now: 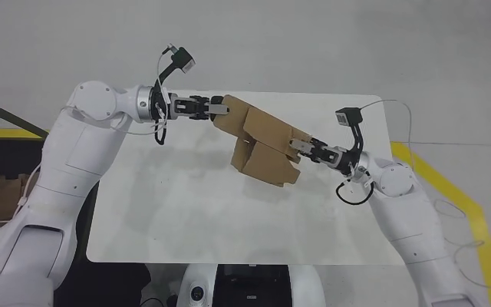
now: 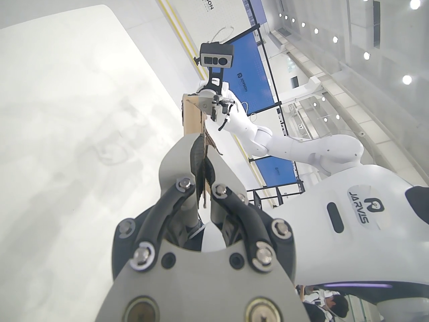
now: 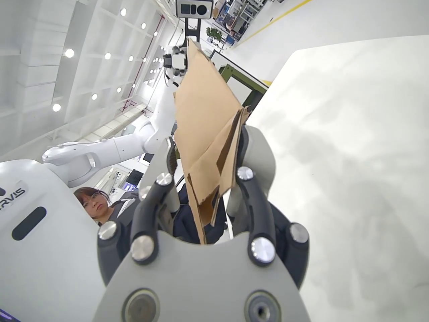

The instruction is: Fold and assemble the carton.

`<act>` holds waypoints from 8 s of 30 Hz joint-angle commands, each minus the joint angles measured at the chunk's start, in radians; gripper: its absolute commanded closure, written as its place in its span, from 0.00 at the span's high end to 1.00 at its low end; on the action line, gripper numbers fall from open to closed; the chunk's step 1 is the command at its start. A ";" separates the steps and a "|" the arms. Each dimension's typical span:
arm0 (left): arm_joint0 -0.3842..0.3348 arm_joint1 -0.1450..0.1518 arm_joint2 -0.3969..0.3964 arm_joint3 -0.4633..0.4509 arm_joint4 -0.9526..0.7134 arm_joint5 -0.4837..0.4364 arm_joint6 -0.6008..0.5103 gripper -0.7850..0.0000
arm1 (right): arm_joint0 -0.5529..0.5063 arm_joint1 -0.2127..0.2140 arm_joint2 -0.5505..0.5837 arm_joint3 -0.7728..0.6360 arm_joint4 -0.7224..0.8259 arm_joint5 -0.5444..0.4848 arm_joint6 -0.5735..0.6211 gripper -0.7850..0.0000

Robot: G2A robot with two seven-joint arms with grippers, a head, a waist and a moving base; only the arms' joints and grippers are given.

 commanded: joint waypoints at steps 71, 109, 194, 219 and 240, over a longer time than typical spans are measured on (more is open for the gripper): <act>0.226 0.025 -0.135 -0.193 0.262 0.013 0.184 1.00 | -0.150 0.029 0.111 -0.352 -0.146 0.763 -0.396 0.00; 0.222 -0.062 0.045 -0.197 0.226 0.188 0.557 1.00 | -0.214 -0.027 0.012 -0.489 -0.018 0.953 -0.811 0.00; 0.017 -0.115 0.072 0.089 0.038 0.243 -0.277 0.00 | -0.128 -0.020 0.093 -0.238 -0.101 0.448 -0.078 1.00; -0.032 -0.111 0.150 0.128 -0.020 0.210 -0.277 0.00 | -0.082 -0.027 0.013 -0.160 -0.056 0.411 -0.043 0.11; 0.054 -0.097 -0.004 0.127 -0.134 0.178 0.056 1.00 | -0.112 -0.029 0.041 -0.233 0.010 0.547 -0.237 0.00</act>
